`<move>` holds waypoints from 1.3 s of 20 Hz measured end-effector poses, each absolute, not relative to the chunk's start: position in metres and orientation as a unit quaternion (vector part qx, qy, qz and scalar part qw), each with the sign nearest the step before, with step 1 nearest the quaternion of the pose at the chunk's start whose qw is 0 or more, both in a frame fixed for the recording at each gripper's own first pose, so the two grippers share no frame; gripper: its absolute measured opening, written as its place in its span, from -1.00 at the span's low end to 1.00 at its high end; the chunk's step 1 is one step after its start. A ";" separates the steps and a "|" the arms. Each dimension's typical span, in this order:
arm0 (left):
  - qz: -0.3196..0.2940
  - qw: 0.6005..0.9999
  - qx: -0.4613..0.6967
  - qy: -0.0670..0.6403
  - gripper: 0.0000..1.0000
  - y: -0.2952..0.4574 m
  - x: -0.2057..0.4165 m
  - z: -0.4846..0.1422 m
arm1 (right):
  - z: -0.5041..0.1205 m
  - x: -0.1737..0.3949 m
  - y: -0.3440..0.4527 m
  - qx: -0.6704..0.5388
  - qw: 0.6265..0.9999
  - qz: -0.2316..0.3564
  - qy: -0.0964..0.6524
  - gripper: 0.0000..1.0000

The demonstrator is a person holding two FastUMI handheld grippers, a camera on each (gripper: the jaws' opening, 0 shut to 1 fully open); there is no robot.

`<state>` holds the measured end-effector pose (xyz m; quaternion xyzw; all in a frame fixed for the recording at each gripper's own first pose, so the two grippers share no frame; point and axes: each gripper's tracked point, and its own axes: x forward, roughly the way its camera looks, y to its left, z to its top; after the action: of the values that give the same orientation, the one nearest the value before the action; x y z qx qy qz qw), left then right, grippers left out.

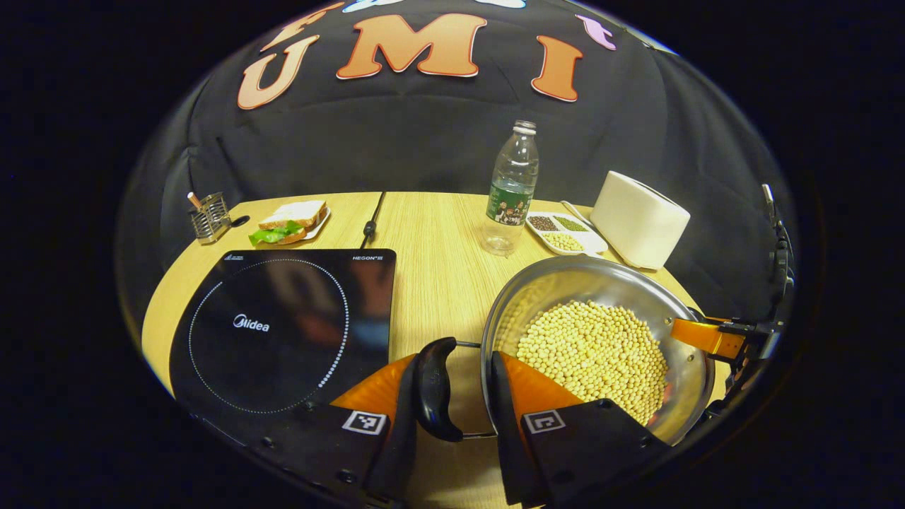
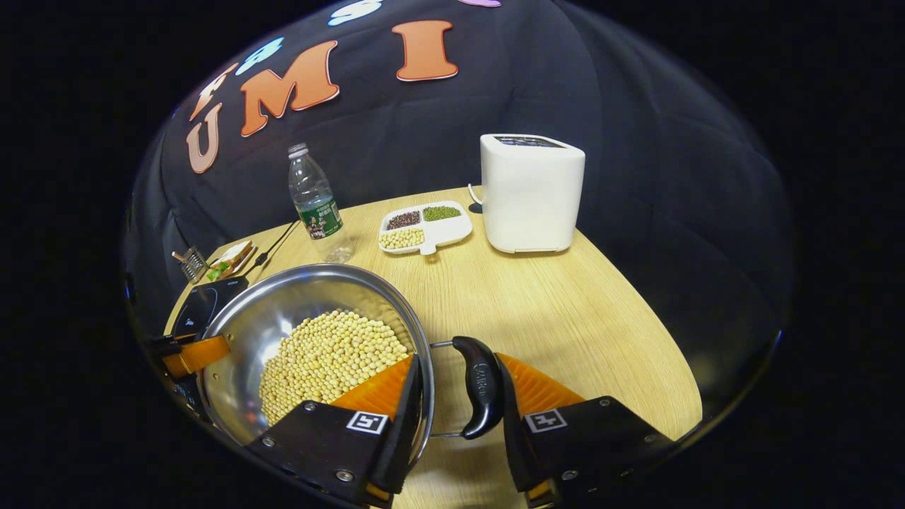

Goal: First push the handle of the pot to place it horizontally, then grasp the pot with both hands and set it on the induction cooktop.

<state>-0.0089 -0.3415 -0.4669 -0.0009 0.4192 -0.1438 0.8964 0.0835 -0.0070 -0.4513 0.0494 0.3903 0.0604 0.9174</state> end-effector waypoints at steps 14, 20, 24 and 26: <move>-0.153 0.916 -0.013 0.371 0.07 -0.283 0.024 -0.391 | -0.359 0.084 0.048 0.051 0.937 0.061 0.341 0.11; -0.145 0.922 -0.022 0.359 0.12 -0.228 0.041 -0.362 | -0.330 0.079 0.101 0.047 0.940 0.074 0.330 0.11; -0.134 0.925 -0.030 0.355 0.07 -0.185 0.049 -0.352 | -0.315 0.077 0.143 0.038 0.942 0.087 0.322 0.11; -0.126 0.927 -0.033 0.351 0.07 -0.159 0.054 -0.347 | -0.311 0.078 0.165 0.037 0.942 0.095 0.320 0.11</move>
<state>0.0540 -0.1590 -0.3468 -0.0327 0.3514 -0.1263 0.9271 0.0777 0.1651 -0.3106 0.0366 0.3203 0.0949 0.9418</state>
